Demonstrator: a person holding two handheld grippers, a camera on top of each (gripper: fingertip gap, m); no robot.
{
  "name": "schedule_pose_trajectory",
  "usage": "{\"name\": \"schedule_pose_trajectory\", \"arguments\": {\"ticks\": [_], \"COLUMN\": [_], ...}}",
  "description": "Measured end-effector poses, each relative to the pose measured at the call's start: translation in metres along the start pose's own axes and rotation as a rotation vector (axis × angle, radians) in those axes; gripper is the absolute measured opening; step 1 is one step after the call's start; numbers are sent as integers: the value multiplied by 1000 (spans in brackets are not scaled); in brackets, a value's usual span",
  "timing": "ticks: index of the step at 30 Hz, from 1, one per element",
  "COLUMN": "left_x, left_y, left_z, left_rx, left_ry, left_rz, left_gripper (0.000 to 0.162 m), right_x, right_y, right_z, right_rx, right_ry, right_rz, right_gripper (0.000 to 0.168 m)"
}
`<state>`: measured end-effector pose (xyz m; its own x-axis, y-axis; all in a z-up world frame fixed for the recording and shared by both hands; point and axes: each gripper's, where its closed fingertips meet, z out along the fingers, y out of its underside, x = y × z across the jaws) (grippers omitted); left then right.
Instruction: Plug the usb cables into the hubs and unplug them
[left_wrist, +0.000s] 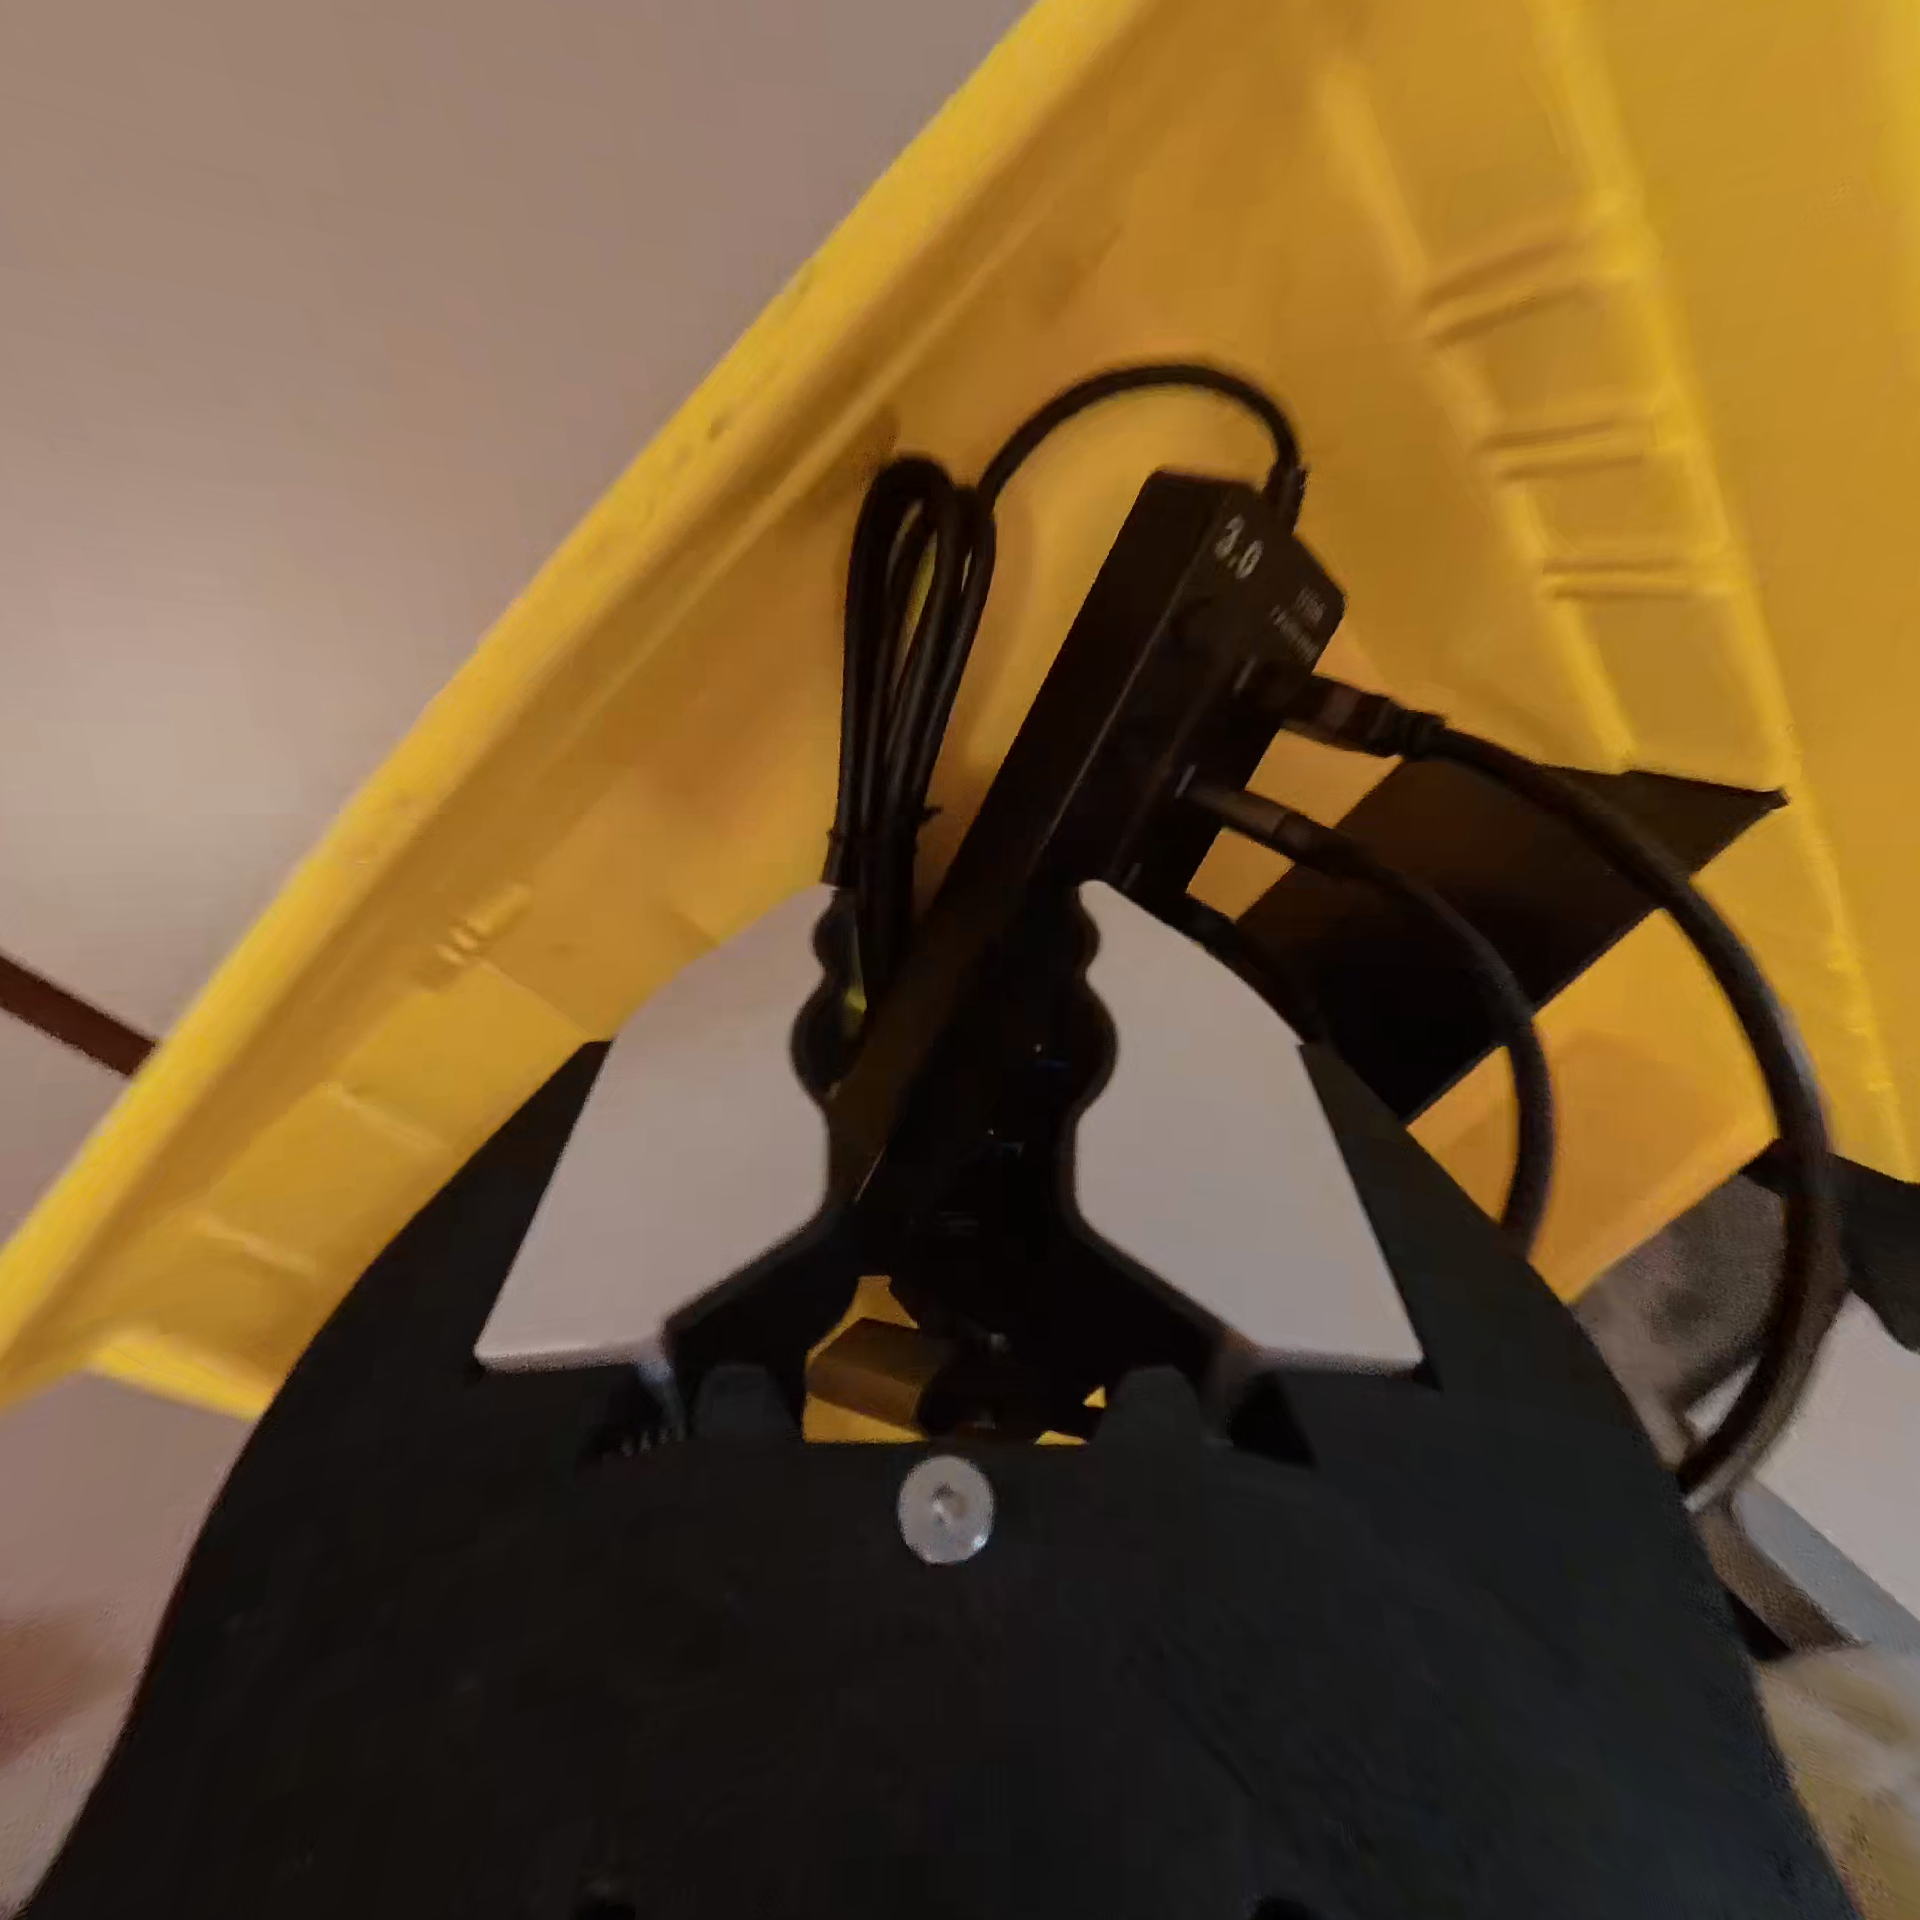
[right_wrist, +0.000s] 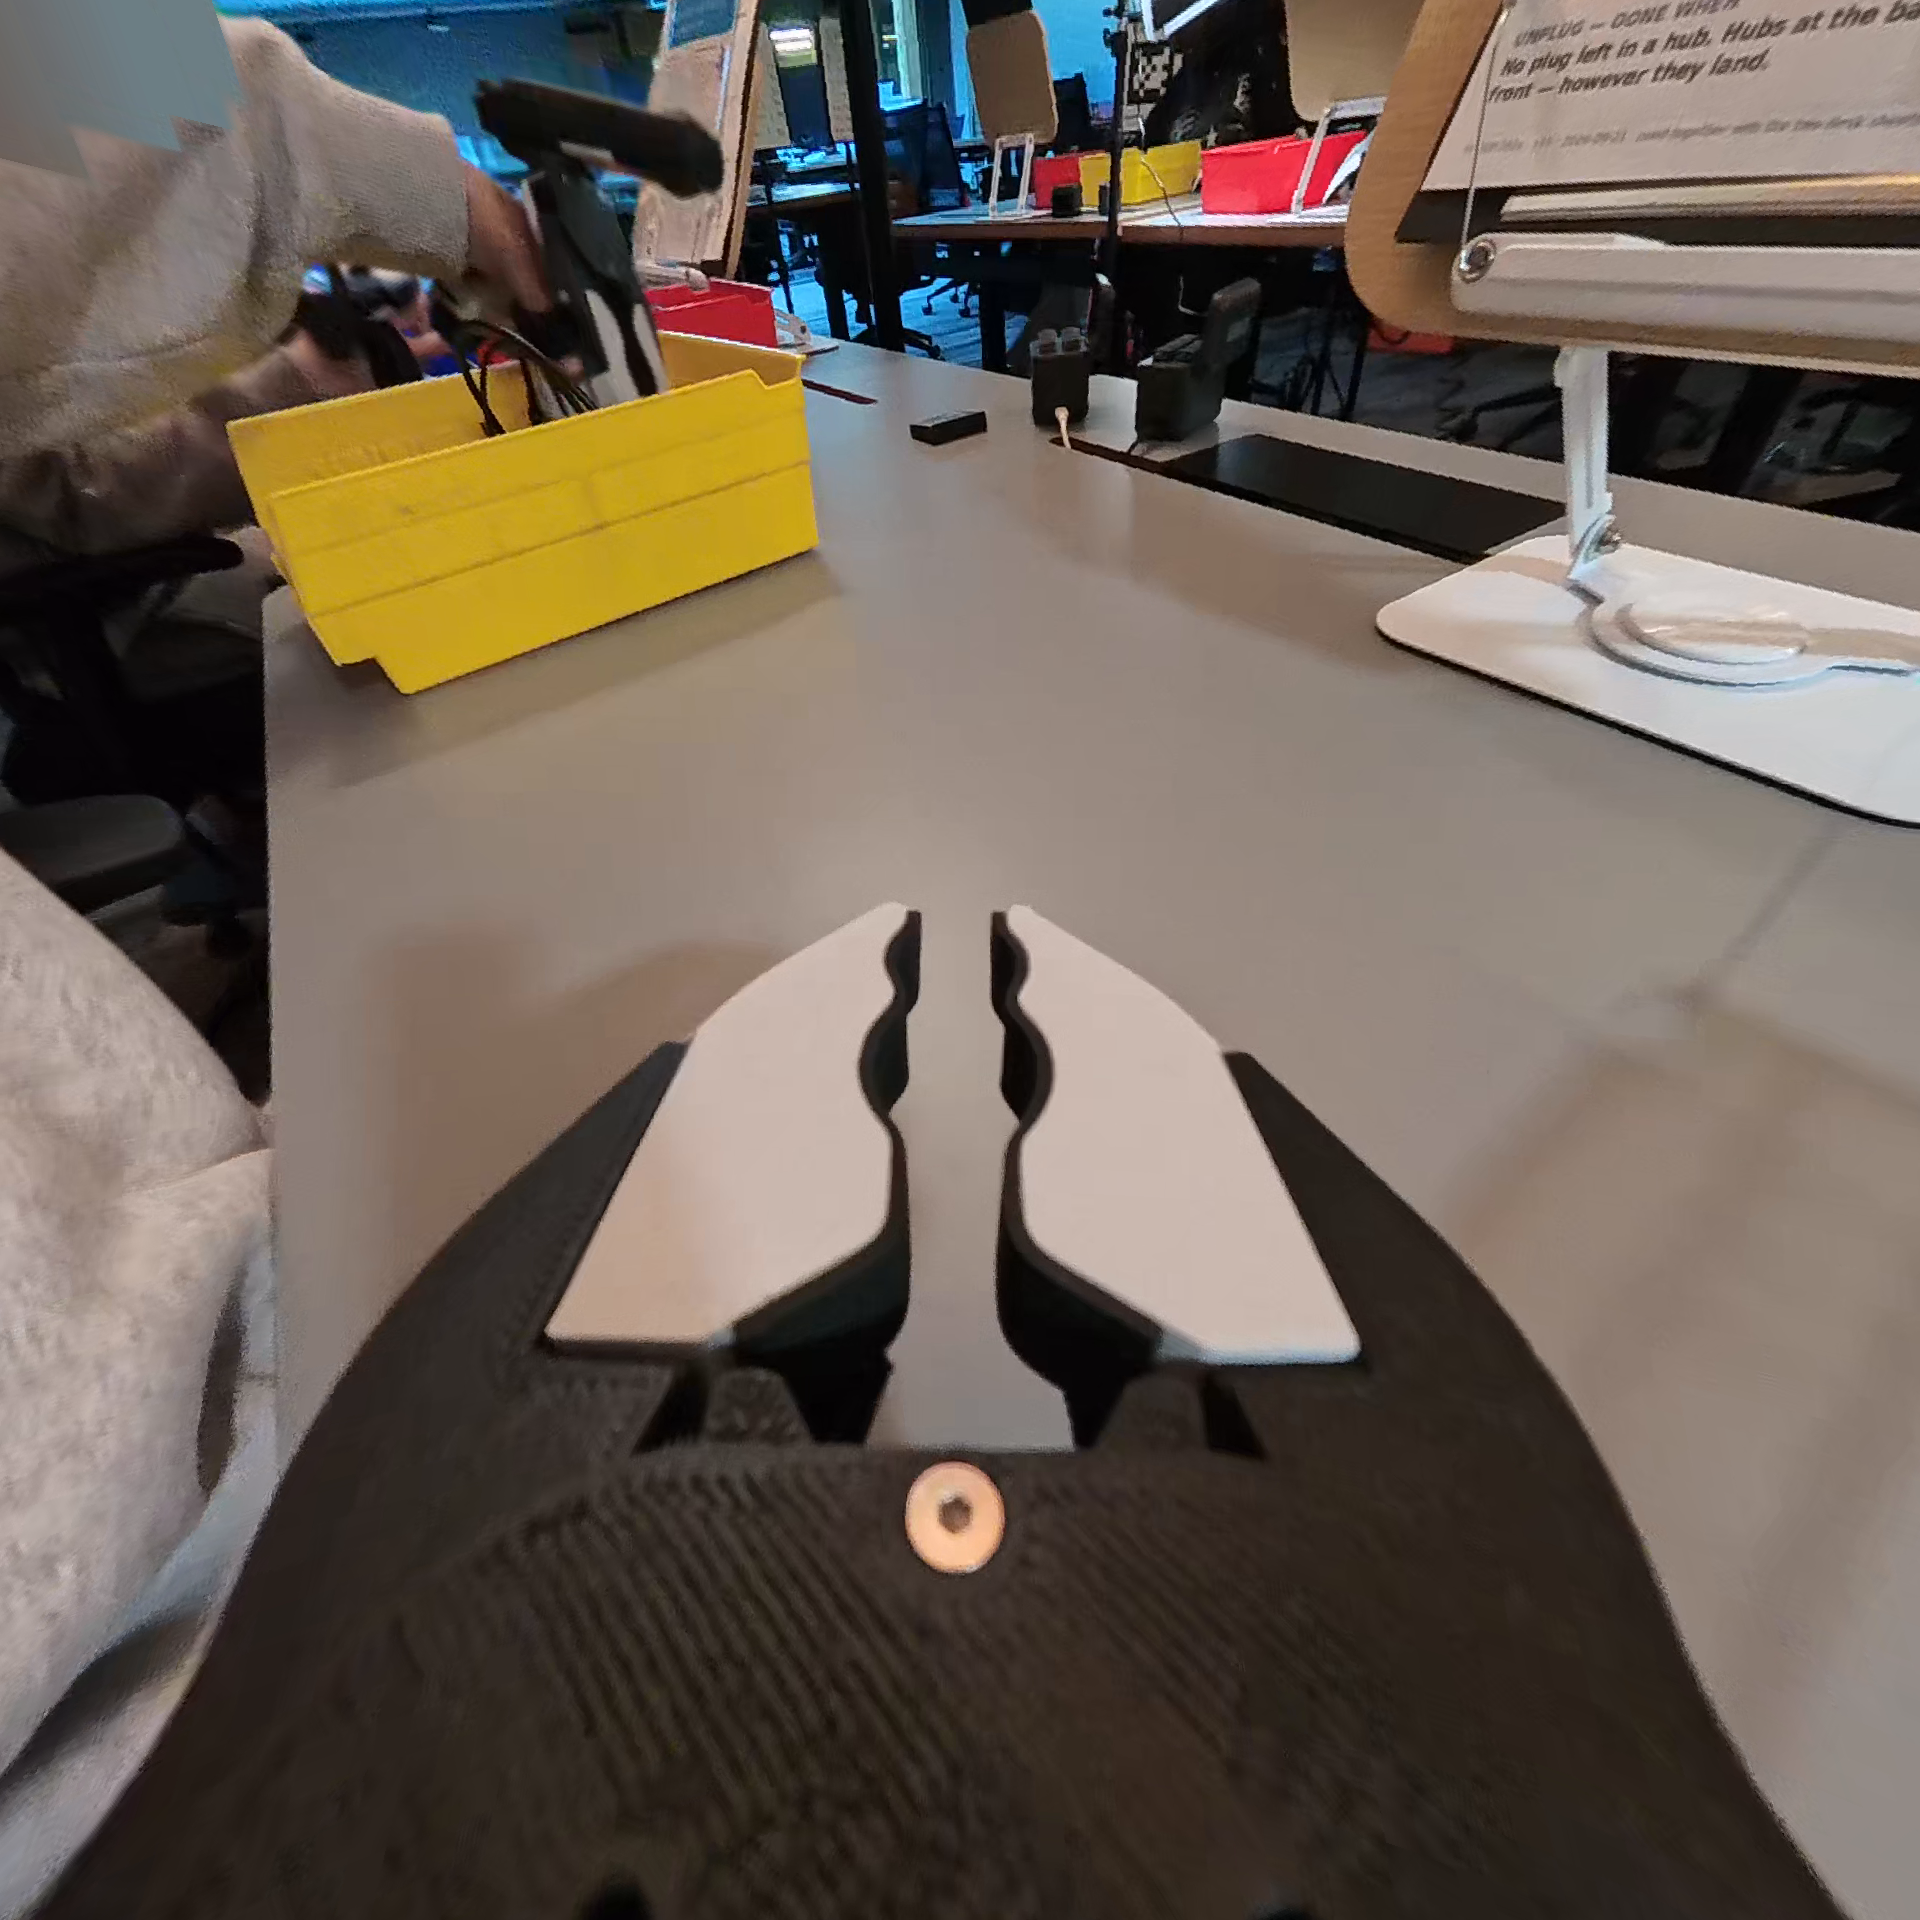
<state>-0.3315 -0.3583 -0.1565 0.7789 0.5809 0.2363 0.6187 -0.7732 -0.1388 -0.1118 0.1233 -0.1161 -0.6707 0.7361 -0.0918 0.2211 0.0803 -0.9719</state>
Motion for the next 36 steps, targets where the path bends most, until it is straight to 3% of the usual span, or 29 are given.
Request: {"name": "schedule_pose_trajectory", "arguments": {"ticks": [1,8,11,15,19,22,25,28,31,36], "left_x": [0,9,4,11,34,54,45,40,47,45], "left_y": [7,22,29,33,32,29,30,14,13,16], "left_z": [7,15,18,19,12,5,11,13,17,20], "left_rx": [-50,-175,-245,-290,-245,-187,-179,-82,-81,-109], "left_ry": [30,139,66,23,80,83,-50,-84,18,136], "left_rz": [-25,-39,36,126,165,206,271,273,220,117], "left_gripper": [53,66,52,47,36,38,58,54,43,51], "right_x": [3,19,24,36,40,37,35,31,29,30], "right_y": [0,-1,-3,3,-2,-7,-5,-3,-3,-6], "right_z": [0,1,0,-2,-5,-8,-5,-3,-3,-6], "right_rx": [-2,19,32,4,32,57,34,21,19,36], "right_ry": [12,42,51,105,121,121,116,102,100,103], "right_rz": [-5,52,76,112,114,82,55,50,42,50], "right_gripper": [12,12,12,11,10,9,9,9,9,9]}}
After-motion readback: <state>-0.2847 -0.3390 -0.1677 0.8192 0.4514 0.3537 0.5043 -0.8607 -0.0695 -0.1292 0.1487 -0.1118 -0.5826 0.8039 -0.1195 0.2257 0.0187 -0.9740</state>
